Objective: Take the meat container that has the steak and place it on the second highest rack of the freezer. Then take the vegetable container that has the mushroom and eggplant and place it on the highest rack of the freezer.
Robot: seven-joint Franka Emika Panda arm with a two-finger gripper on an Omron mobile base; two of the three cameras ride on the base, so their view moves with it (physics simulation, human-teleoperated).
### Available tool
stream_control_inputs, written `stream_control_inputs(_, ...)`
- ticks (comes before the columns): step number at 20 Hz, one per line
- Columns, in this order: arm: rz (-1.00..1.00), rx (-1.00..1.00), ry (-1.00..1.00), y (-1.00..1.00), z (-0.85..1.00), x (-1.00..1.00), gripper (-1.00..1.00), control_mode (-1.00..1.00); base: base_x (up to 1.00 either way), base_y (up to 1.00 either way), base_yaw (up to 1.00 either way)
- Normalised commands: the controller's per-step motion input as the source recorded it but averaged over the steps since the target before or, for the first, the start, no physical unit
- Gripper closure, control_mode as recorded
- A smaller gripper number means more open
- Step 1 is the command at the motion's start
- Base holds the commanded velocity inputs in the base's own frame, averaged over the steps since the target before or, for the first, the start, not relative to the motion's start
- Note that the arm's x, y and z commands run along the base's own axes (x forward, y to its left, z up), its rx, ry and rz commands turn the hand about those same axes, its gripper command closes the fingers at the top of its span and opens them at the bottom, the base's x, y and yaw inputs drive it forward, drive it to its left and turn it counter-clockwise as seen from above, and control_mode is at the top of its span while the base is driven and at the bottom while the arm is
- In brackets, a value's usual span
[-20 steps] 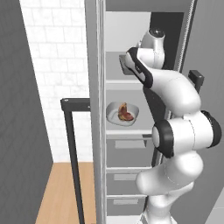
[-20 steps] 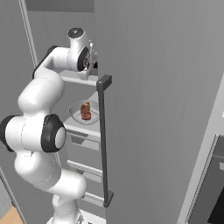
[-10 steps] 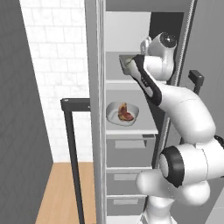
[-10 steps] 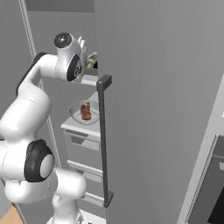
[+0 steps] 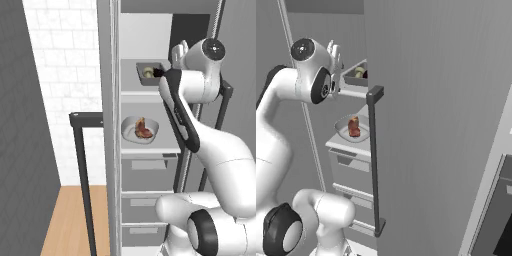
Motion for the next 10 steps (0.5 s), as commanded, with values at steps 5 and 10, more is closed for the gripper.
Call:
stream_control_inputs(5,0.02,-0.04,-0.19,0.0,0.01,-1.0,-1.0,-1.0,0.0,0.0,0.0)
stream_control_inputs(10,0.01,0.0,-0.02,0.0,-0.16,-1.0,-1.0,-1.0,0.0,0.0,0.0)
